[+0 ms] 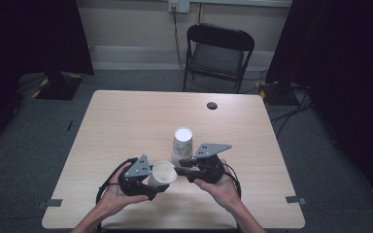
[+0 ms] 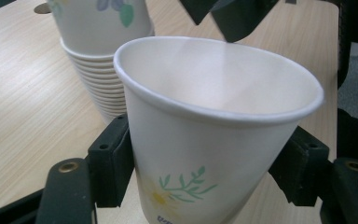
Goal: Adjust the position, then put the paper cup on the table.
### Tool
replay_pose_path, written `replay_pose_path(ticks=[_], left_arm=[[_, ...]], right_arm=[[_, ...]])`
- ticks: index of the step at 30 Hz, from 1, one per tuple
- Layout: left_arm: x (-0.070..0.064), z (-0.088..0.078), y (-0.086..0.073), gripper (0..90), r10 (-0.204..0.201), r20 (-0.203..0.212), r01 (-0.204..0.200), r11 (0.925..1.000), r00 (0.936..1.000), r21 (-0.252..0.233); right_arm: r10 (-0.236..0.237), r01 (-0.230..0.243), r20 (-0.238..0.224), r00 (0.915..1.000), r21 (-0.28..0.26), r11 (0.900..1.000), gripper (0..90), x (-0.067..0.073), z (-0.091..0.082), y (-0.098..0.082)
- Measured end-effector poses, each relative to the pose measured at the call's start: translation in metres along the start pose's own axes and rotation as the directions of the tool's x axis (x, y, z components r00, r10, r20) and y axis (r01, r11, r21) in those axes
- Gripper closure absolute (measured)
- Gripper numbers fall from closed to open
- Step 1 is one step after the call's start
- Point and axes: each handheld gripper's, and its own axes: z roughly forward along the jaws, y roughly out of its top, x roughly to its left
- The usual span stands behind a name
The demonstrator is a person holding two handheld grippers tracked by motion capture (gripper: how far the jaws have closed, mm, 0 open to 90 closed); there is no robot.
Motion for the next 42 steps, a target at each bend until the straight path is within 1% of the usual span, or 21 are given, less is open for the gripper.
replay_pose_path(ticks=[7, 8, 12, 14, 16, 18, 20, 21, 22, 23, 25, 27, 28, 33, 34, 35, 36, 37, 39, 41, 42], left_arm=[[0.013, -0.007, -0.001, 31.1, -0.07, -0.018, 0.069, 0.9967, 0.9974, -0.042], [0.02, -0.01, -0.002, 31.1, -0.099, -0.044, 0.096, 0.9936, 0.9941, -0.059], [0.035, -0.014, -0.004, 31.2, -0.169, -0.07, 0.162, 0.9815, 0.9831, -0.103], [0.038, -0.016, -0.004, 31.3, -0.181, -0.078, 0.172, 0.9787, 0.9804, -0.113], [0.045, -0.022, -0.005, 31.3, -0.223, -0.095, 0.208, 0.9674, 0.9702, -0.144], [0.048, -0.023, -0.006, 31.3, -0.227, -0.115, 0.21, 0.9675, 0.9672, -0.141], [0.053, -0.025, -0.007, 31.3, -0.255, -0.114, 0.236, 0.959, 0.9602, -0.157], [0.053, -0.025, -0.007, 31.3, -0.255, -0.114, 0.236, 0.959, 0.9602, -0.157], [0.057, -0.027, -0.006, 31.3, -0.263, -0.136, 0.24, 0.957, 0.9553, -0.163], [0.057, -0.027, -0.006, 31.3, -0.263, -0.136, 0.24, 0.957, 0.9553, -0.163], [0.062, -0.03, -0.003, 31.3, -0.281, -0.154, 0.253, 0.951, 0.9474, -0.178], [0.063, -0.03, -0.002, 31.3, -0.28, -0.157, 0.251, 0.9507, 0.947, -0.183], [0.066, -0.031, -0.003, 31.4, -0.294, -0.173, 0.262, 0.9472, 0.9402, -0.185], [0.075, -0.035, -0.009, 31.7, -0.309, -0.209, 0.273, 0.9443, 0.928, -0.184], [0.077, -0.035, -0.01, 31.7, -0.32, -0.212, 0.281, 0.94, 0.9235, -0.194], [0.077, -0.035, -0.01, 31.7, -0.32, -0.212, 0.281, 0.94, 0.9235, -0.194], [0.082, -0.036, -0.012, 31.7, -0.333, -0.237, 0.29, 0.9363, 0.9128, -0.198], [0.082, -0.036, -0.012, 31.7, -0.333, -0.237, 0.29, 0.9363, 0.9128, -0.198], [0.09, -0.036, -0.015, 31.7, -0.338, -0.264, 0.294, 0.9364, 0.9036, -0.192], [0.092, -0.036, -0.016, 31.7, -0.341, -0.265, 0.297, 0.9352, 0.902, -0.193], [0.095, -0.036, -0.017, 31.7, -0.339, -0.277, 0.295, 0.9364, 0.899, -0.19]], right_arm=[[0.01, -0.009, 0.033, 0.9994, -0.034, 0.999, 60.4, -0.003, -0.009, -0.003], [0.001, 0.0, 0.046, 0.9989, -0.029, 1.0, 59.0, -0.004, -0.011, -0.004], [0.002, 0.002, 0.078, 0.997, -0.047, 0.999, 55.8, -0.008, -0.016, -0.011], [0.003, 0.0, 0.081, 0.9967, -0.037, 0.999, 55.4, -0.009, -0.015, -0.013], [0.02, -0.017, 0.086, 0.9961, -0.033, 0.999, 53.8, -0.013, -0.016, -0.018], [0.023, -0.02, 0.099, 0.9948, -0.028, 0.999, 51.6, -0.014, -0.017, -0.022], [0.017, -0.015, 0.113, 0.9934, -0.018, 1.0, 50.3, -0.015, -0.017, -0.026], [0.017, -0.015, 0.113, 0.9934, -0.018, 1.0, 50.3, -0.015, -0.017, -0.026], [0.024, -0.022, 0.127, 0.9916, -0.012, 1.0, 49.2, -0.016, -0.018, -0.031], [0.024, -0.022, 0.127, 0.9916, -0.012, 1.0, 49.2, -0.016, -0.018, -0.031], [0.035, -0.035, 0.142, 0.9893, -0.007, 0.999, 47.6, -0.019, -0.022, -0.039], [0.034, -0.034, 0.152, 0.9878, -0.002, 0.999, 47.4, -0.019, -0.023, -0.041], [0.039, -0.039, 0.167, 0.9852, -0.003, 0.999, 45.8, -0.021, -0.029, -0.047], [0.072, -0.074, 0.213, 0.9745, -0.003, 0.997, 43.5, -0.031, -0.042, -0.061], [0.077, -0.08, 0.219, 0.9726, 0.002, 0.997, 43.1, -0.033, -0.045, -0.064], [0.077, -0.08, 0.219, 0.9726, 0.002, 0.997, 43.1, -0.033, -0.045, -0.064], [0.083, -0.087, 0.236, 0.9682, 0.008, 0.996, 42.8, -0.038, -0.048, -0.07], [0.083, -0.087, 0.236, 0.9682, 0.008, 0.996, 42.8, -0.038, -0.048, -0.07], [0.097, -0.105, 0.254, 0.9625, 0.018, 0.994, 41.0, -0.044, -0.052, -0.079], [0.097, -0.106, 0.261, 0.9606, 0.021, 0.994, 40.0, -0.046, -0.053, -0.082], [0.102, -0.112, 0.268, 0.9581, 0.023, 0.993, 38.9, -0.048, -0.054, -0.085]])
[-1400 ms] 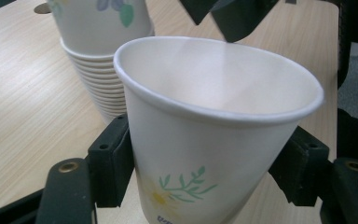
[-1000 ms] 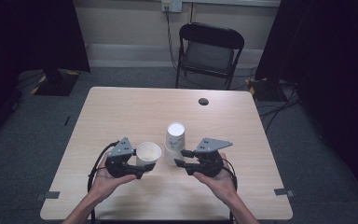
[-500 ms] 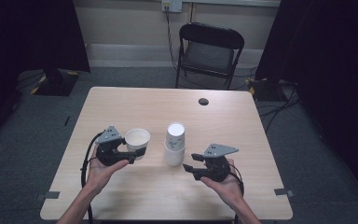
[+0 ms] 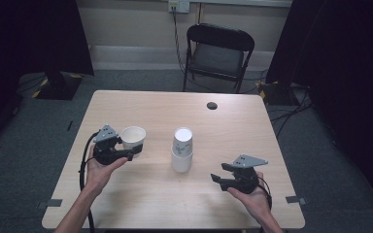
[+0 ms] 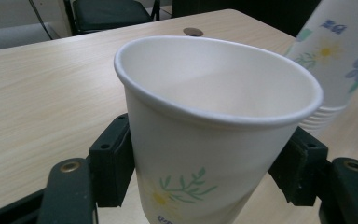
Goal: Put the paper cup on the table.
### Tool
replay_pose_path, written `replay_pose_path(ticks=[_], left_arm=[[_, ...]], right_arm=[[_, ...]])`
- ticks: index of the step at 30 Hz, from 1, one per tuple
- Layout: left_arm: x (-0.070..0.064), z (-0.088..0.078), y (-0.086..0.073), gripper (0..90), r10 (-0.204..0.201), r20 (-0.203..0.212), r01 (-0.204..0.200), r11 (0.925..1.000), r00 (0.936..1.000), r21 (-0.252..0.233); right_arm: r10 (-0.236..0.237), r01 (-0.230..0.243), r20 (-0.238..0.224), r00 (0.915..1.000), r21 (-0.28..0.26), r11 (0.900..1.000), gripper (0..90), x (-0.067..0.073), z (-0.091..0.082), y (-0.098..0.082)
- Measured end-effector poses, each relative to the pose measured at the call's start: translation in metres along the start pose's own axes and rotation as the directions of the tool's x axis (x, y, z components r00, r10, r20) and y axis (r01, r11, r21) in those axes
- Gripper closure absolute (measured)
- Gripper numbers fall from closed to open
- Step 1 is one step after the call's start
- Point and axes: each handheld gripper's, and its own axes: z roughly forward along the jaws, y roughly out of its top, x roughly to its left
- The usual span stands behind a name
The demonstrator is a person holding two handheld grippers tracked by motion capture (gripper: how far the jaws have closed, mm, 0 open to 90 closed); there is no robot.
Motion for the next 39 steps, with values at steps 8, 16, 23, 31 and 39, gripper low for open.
replay_pose_path(ticks=[8, 16, 23, 31, 39], left_arm=[[0.011, 0.014, -0.005, 31.7, -0.003, -0.035, 0.004, 1.0, 0.9994, 0.006], [0.023, 0.032, -0.018, 31.7, -0.014, -0.066, 0.018, 0.9979, 0.9977, 0.062], [0.024, 0.043, -0.028, 31.6, -0.001, -0.079, 0.009, 0.995, 0.9969, 0.1], [0.027, 0.048, -0.036, 31.2, 0.003, -0.071, 0.007, 0.9914, 0.9974, 0.131], [0.025, 0.052, -0.043, 30.2, 0.014, -0.06, -0.008, 0.9937, 0.9981, 0.112]], right_arm=[[0.04, -0.043, 0.064, 0.9971, 0.039, 0.998, 34.3, -0.027, 0.002, -0.021], [0.076, -0.086, 0.098, 0.9922, 0.102, 0.991, 30.9, -0.042, 0.013, -0.035], [0.101, -0.12, 0.143, 0.9846, 0.13, 0.984, 28.7, -0.058, 0.014, -0.045], [0.098, -0.124, 0.179, 0.979, 0.143, 0.982, 25.7, -0.064, 0.014, -0.05], [0.084, -0.108, 0.189, 0.9783, 0.116, 0.987, 25.3, -0.063, 0.011, -0.05]])
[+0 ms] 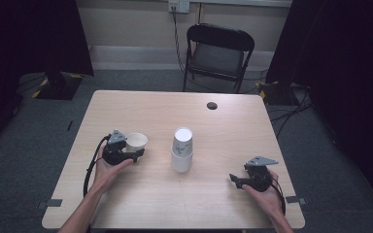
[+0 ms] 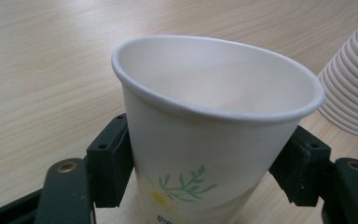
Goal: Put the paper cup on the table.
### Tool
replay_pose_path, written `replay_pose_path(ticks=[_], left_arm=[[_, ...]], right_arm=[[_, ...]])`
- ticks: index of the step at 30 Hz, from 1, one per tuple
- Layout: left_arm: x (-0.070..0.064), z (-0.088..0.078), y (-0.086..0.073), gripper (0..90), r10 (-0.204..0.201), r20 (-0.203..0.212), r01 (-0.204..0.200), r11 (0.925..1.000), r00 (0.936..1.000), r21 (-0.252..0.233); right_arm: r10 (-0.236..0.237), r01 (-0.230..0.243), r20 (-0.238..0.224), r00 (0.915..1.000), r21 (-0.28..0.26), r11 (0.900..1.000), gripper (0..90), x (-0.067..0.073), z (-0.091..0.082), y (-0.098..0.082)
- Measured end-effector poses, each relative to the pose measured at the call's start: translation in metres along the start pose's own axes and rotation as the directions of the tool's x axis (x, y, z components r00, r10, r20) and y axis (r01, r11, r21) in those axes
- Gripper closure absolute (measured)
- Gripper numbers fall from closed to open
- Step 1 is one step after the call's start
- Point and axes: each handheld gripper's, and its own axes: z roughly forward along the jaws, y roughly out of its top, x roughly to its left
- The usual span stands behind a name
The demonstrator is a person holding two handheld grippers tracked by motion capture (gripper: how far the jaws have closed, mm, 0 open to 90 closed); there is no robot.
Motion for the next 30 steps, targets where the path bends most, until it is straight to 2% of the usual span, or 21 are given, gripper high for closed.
replay_pose_path(ticks=[1, 3, 6, 8, 10, 12, 15, 17, 20, 23, 26, 30], left_arm=[[0.0, -0.002, -0.001, 30.1, 0.022, -0.007, -0.022, 0.9997, 0.9997, 0.011], [0.0, -0.003, -0.002, 29.7, 0.021, -0.007, -0.021, 0.9996, 0.9998, 0.016], [-0.002, -0.008, -0.006, 29.7, 0.044, -0.014, -0.043, 0.9982, 0.9989, 0.042], [-0.001, -0.011, -0.008, 29.6, 0.036, 0.001, -0.036, 0.9983, 0.9993, 0.046], [0.0, -0.012, -0.008, 29.6, 0.03, -0.011, -0.029, 0.9984, 0.9995, 0.049], [0.0, -0.011, -0.008, 29.3, 0.016, -0.011, -0.015, 0.9987, 0.9998, 0.049], [-0.002, -0.01, -0.009, 28.6, 0.018, -0.003, -0.017, 0.9985, 0.9998, 0.053], [-0.002, -0.009, -0.008, 27.6, -0.003, 0.0, 0.003, 0.9985, 1.0, 0.054], [-0.002, -0.008, -0.009, 20.9, -0.013, 0.004, 0.013, 0.9979, 0.9999, 0.064], [-0.001, -0.01, -0.01, 19.4, -0.007, -0.006, 0.007, 0.9973, 1.0, 0.074], [0.001, -0.013, -0.011, 16.8, -0.031, -0.012, 0.032, 0.9967, 0.9994, 0.075], [0.002, -0.02, -0.013, 16.5, -0.038, -0.027, 0.04, 0.996, 0.9989, 0.08]], right_arm=[[0.003, -0.003, -0.002, 1.0, 0.008, 1.0, 25.3, 0.0, 0.001, -0.002], [0.002, -0.002, -0.002, 1.0, 0.013, 1.0, 25.3, 0.0, 0.002, -0.002], [-0.003, 0.003, 0.006, 1.0, 0.021, 1.0, 24.8, 0.001, 0.004, -0.002], [-0.017, 0.017, 0.013, 0.9998, 0.017, 1.0, 24.5, 0.002, 0.005, -0.002], [-0.02, 0.02, 0.017, 0.9997, 0.012, 1.0, 24.1, 0.001, 0.006, -0.002], [-0.014, 0.014, 0.019, 0.9997, 0.008, 1.0, 22.6, 0.001, 0.006, -0.003], [-0.011, 0.011, 0.026, 0.9996, -0.001, 1.0, 19.2, 0.001, 0.007, -0.004], [-0.002, 0.002, 0.03, 0.9996, -0.012, 1.0, 16.7, 0.002, 0.009, -0.004], [-0.001, 0.002, 0.033, 0.9994, -0.017, 1.0, 15.6, 0.003, 0.011, -0.004], [0.004, -0.003, 0.037, 0.9993, -0.022, 1.0, 15.5, 0.004, 0.01, -0.005], [0.006, -0.005, 0.04, 0.9992, -0.023, 1.0, 15.5, 0.004, 0.01, -0.006], [0.008, -0.007, 0.041, 0.9991, -0.023, 1.0, 15.5, 0.004, 0.01, -0.006]])
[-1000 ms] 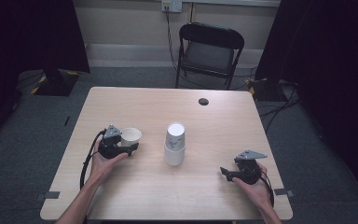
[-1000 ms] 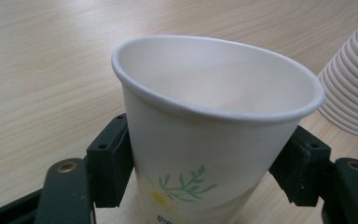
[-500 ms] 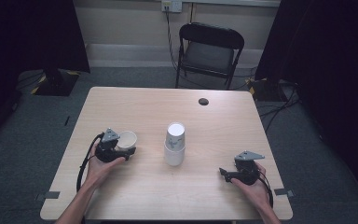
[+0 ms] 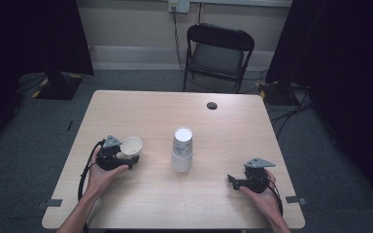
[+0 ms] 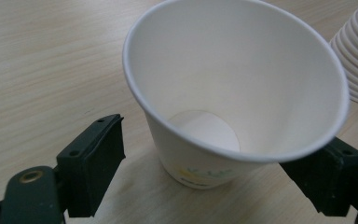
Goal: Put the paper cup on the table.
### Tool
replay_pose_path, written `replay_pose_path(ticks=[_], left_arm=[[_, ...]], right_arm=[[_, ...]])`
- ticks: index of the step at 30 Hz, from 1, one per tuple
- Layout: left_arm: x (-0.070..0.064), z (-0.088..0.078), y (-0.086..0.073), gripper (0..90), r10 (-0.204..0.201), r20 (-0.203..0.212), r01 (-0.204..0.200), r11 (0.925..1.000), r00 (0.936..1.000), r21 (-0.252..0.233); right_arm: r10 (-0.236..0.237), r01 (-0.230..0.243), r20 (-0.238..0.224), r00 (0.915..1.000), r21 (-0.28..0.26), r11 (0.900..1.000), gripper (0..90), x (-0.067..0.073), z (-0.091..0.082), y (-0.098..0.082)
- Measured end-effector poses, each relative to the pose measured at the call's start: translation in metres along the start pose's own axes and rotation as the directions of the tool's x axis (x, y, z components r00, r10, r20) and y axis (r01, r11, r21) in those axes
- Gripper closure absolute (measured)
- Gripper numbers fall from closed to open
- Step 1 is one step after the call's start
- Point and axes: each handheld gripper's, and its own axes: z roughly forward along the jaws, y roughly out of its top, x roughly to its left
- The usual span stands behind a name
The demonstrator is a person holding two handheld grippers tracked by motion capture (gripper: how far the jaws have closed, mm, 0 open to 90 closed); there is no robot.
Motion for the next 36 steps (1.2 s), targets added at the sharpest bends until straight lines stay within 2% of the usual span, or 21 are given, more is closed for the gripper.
replay_pose_path(ticks=[3, 6, 8, 11, 14, 15, 17, 21, 22, 23, 25, 26, 27, 29, 30, 31, 32, 34, 35, 36], left_arm=[[-0.001, -0.006, 0.001, 16.6, -0.001, -0.007, 0.001, 0.9999, 1.0, -0.01], [0.001, -0.012, -0.002, 16.0, 0.022, -0.006, -0.022, 0.9995, 0.9997, 0.022], [0.002, -0.017, -0.004, 16.0, 0.007, 0.003, -0.007, 0.9995, 1.0, 0.031], [0.0, -0.028, -0.009, 16.0, 0.035, -0.02, -0.034, 0.9987, 0.9992, 0.039], [-0.002, -0.037, -0.017, 16.0, 0.04, -0.016, -0.039, 0.9967, 0.9991, 0.071], [-0.004, -0.04, -0.019, 16.1, 0.04, -0.029, -0.038, 0.9967, 0.9988, 0.071], [-0.006, -0.044, -0.023, 16.4, 0.012, -0.045, -0.009, 0.997, 0.9989, 0.077], [-0.01, -0.051, -0.037, 16.5, 0.01, -0.062, -0.002, 0.9912, 0.998, 0.132], [-0.01, -0.051, -0.037, 16.5, 0.01, -0.062, -0.002, 0.9912, 0.998, 0.132], [-0.01, -0.055, -0.043, 16.7, 0.021, -0.071, -0.01, 0.9868, 0.9973, 0.162], [-0.007, -0.058, -0.051, 16.3, 0.067, -0.066, -0.054, 0.9807, 0.9955, 0.188], [-0.004, -0.058, -0.054, 16.3, 0.078, -0.081, -0.059, 0.9759, 0.9937, 0.21], [-0.001, -0.058, -0.058, 16.4, 0.064, -0.095, -0.043, 0.9757, 0.9934, 0.215], [0.004, -0.061, -0.063, 15.6, 0.031, -0.106, -0.012, 0.9838, 0.9938, 0.179], [0.007, -0.062, -0.064, 15.2, 0.031, -0.113, -0.01, 0.9832, 0.9932, 0.182], [0.007, -0.061, -0.065, 14.7, 0.023, -0.121, -0.003, 0.986, 0.9924, 0.167], [0.007, -0.06, -0.067, 12.2, 0.025, -0.127, -0.005, 0.9876, 0.9915, 0.157], [0.008, -0.055, -0.07, 0.5, 0.011, -0.129, 0.005, 0.9925, 0.9916, 0.123], [0.009, -0.053, -0.072, 0.0, 0.019, -0.122, -0.007, 0.9952, 0.9924, 0.098], [0.009, -0.053, -0.072, 0.0, 0.019, -0.122, -0.007, 0.9951, 0.9923, 0.099]], right_arm=[[0.0, 0.0, 0.0, 1.0, 0.0, 1.0, 15.5, 0.0, 0.0, 0.0], [0.0, 0.0, 0.0, 1.0, 0.0, 1.0, 15.5, 0.0, 0.0, 0.0], [0.001, -0.001, 0.001, 1.0, 0.0, 1.0, 15.5, 0.0, 0.0, 0.0], [0.003, -0.003, 0.003, 1.0, -0.001, 1.0, 15.5, 0.0, 0.0, 0.0], [0.005, -0.005, 0.005, 1.0, -0.001, 1.0, 15.5, 0.0, 0.0, 0.0], [0.005, -0.005, 0.005, 1.0, -0.001, 1.0, 15.6, 0.0, 0.0, 0.0], [0.005, -0.005, 0.005, 1.0, -0.001, 1.0, 15.5, 0.0, 0.0, 0.0], [0.006, -0.006, 0.006, 1.0, 0.0, 1.0, 15.5, 0.001, -0.001, -0.001], [0.006, -0.006, 0.006, 1.0, 0.0, 1.0, 15.5, 0.001, -0.001, -0.001], [0.006, -0.006, 0.006, 1.0, 0.0, 1.0, 15.5, 0.001, -0.001, -0.001], [0.006, -0.006, 0.006, 1.0, 0.0, 1.0, 15.6, 0.001, -0.001, -0.001], [0.006, -0.006, 0.006, 1.0, -0.001, 1.0, 15.5, 0.001, -0.001, -0.001], [0.007, -0.007, 0.006, 1.0, 0.0, 1.0, 15.5, 0.001, -0.001, -0.001], [0.007, -0.007, 0.006, 1.0, 0.0, 1.0, 15.5, 0.001, -0.001, -0.001], [0.006, -0.006, 0.006, 1.0, 0.0, 1.0, 15.5, 0.001, -0.001, -0.001], [0.007, -0.007, 0.006, 1.0, 0.0, 1.0, 15.5, 0.001, -0.001, -0.001], [0.007, -0.007, 0.006, 1.0, 0.0, 1.0, 15.5, 0.001, -0.001, -0.001], [0.006, -0.006, 0.006, 1.0, 0.0, 1.0, 15.5, 0.001, -0.001, -0.001], [0.006, -0.006, 0.006, 1.0, 0.0, 1.0, 15.5, 0.001, -0.001, -0.001], [0.006, -0.006, 0.007, 1.0, 0.0, 1.0, 15.4, 0.001, -0.001, -0.001]])
